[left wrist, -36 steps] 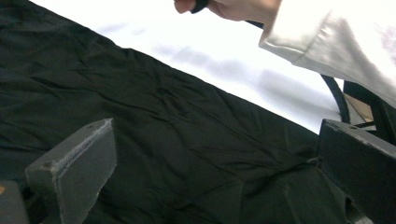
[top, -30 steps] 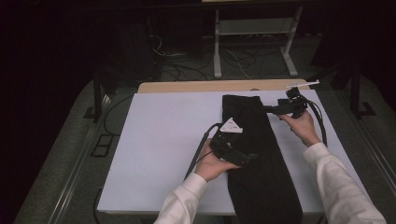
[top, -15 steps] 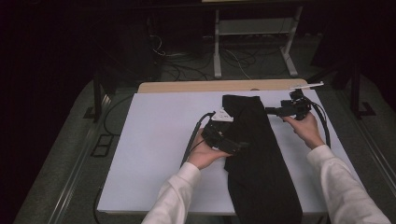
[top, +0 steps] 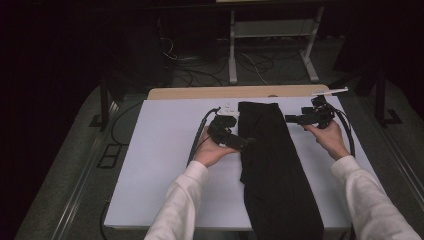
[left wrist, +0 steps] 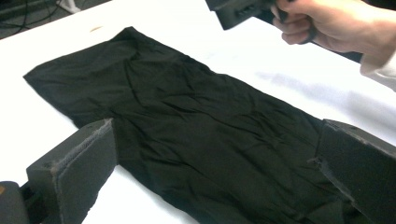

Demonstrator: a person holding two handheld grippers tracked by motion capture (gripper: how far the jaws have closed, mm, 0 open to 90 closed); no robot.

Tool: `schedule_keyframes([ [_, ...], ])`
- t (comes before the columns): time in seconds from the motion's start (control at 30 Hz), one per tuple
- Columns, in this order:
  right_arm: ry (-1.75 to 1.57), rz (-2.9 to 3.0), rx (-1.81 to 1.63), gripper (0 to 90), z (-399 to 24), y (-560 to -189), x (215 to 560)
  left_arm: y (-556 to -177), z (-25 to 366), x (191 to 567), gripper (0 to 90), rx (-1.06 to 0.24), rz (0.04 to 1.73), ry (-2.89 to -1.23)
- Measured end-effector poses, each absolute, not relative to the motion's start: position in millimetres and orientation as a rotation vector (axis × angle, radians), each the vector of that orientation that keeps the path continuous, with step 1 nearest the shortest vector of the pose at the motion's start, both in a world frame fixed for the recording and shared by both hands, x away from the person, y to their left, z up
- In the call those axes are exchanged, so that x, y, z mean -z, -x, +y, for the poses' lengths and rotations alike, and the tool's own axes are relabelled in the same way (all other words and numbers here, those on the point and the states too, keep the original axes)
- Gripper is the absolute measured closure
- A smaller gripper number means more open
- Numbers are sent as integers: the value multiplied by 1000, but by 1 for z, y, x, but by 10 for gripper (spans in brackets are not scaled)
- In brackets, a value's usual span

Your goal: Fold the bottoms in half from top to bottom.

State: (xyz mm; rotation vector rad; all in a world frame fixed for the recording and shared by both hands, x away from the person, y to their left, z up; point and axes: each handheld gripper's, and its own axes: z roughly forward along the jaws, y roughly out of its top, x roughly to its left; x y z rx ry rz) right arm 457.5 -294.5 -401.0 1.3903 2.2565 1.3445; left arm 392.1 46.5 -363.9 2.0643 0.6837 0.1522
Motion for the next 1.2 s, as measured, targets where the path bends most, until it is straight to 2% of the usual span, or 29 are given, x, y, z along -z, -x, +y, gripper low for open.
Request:
schedule_keyframes([
  [0.53,-1380,2270,-1349,0,-295,-456,400,-436,64,369,0,-144,797,-2026],
  [1.2,-1435,2252,-1354,0,-298,-460,410,-464,74,393,0,-119,914,-1949],
])
